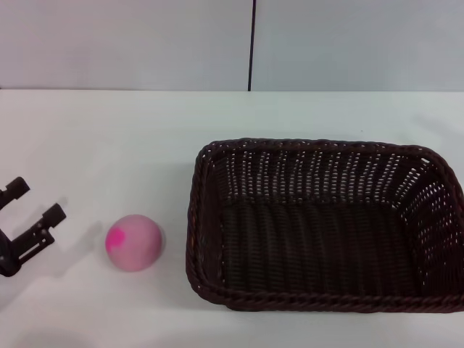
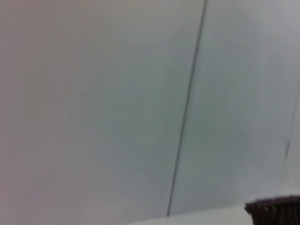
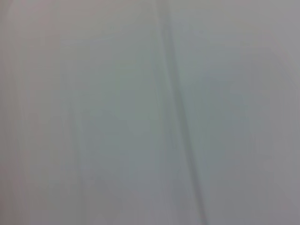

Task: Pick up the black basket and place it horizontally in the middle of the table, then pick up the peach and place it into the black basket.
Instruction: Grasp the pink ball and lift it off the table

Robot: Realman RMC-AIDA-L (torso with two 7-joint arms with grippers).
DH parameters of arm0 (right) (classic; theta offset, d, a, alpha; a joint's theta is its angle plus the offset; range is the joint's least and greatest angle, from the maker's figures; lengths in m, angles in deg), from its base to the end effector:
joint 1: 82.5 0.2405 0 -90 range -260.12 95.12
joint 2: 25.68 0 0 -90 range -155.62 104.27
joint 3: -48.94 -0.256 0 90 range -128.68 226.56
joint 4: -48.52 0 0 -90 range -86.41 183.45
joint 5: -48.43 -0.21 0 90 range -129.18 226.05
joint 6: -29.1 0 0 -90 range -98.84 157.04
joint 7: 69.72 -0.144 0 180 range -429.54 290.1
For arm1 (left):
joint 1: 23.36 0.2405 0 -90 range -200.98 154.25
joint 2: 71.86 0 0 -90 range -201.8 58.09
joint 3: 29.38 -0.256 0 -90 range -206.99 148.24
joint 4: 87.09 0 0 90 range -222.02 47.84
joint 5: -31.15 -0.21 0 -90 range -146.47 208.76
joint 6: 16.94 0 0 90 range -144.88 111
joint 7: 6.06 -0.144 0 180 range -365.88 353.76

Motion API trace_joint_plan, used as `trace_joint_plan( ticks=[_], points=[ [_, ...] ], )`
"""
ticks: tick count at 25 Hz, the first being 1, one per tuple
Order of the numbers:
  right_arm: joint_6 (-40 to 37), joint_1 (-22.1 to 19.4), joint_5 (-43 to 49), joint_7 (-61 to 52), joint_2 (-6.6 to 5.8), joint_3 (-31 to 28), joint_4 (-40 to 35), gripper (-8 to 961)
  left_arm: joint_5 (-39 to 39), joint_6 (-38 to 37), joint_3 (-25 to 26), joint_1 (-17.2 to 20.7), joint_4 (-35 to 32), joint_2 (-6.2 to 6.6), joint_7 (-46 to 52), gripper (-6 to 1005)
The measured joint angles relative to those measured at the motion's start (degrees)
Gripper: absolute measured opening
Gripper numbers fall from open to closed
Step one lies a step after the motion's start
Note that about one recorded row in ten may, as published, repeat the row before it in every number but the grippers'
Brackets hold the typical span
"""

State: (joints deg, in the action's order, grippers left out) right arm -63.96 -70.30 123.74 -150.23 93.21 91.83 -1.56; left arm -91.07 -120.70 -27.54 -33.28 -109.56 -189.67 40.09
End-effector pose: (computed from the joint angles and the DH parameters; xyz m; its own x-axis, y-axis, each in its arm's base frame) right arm 0.2761 0.2883 0.0993 0.4940 -0.0367 -0.8687 -0.5982 -0.7394 -0.3090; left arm -0.3699 0.1848 0.0338 0.6325 0.1254 0.7643 0.6552 -0.6130 -0.4416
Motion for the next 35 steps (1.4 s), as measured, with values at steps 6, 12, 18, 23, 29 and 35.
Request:
trace_joint_plan(
  ticks=[6, 12, 18, 23, 29, 35],
  points=[
    [-2.2, -3.6, -11.1, 9.3, 0.05, -1.4, 16.9, 611, 0.0, 0.3, -5.7, -0.3, -3.1, 0.01, 0.4, 644],
    [-5.0, -3.8, -13.1, 14.1, -0.02, -6.1, 27.4, 611, 0.1, 1.7, -11.3, -0.3, -5.0, -0.08, 2.2, 639],
    [-5.0, -3.8, -12.8, 14.2, -0.06, -6.0, 27.7, 611, 0.1, 3.4, -15.7, -0.6, -6.4, -0.22, 4.4, 634],
    [-5.0, -3.3, -12.8, 14.3, -0.07, -5.7, 28.3, 611, 0.6, 10.4, -15.5, -3.1, -0.5, -0.69, -1.8, 629],
    [-5.0, -3.2, -12.7, 14.3, -0.14, -5.5, 29.3, 611, 0.3, 15.9, -16.8, -5.2, 2.5, -0.78, -4.8, 624],
    [-4.6, -3.7, -12.7, 14.3, -0.15, -5.9, 29.3, 611, 0.3, 16.1, -18.0, -5.4, 2.5, -0.53, -4.9, 619]
  ],
)
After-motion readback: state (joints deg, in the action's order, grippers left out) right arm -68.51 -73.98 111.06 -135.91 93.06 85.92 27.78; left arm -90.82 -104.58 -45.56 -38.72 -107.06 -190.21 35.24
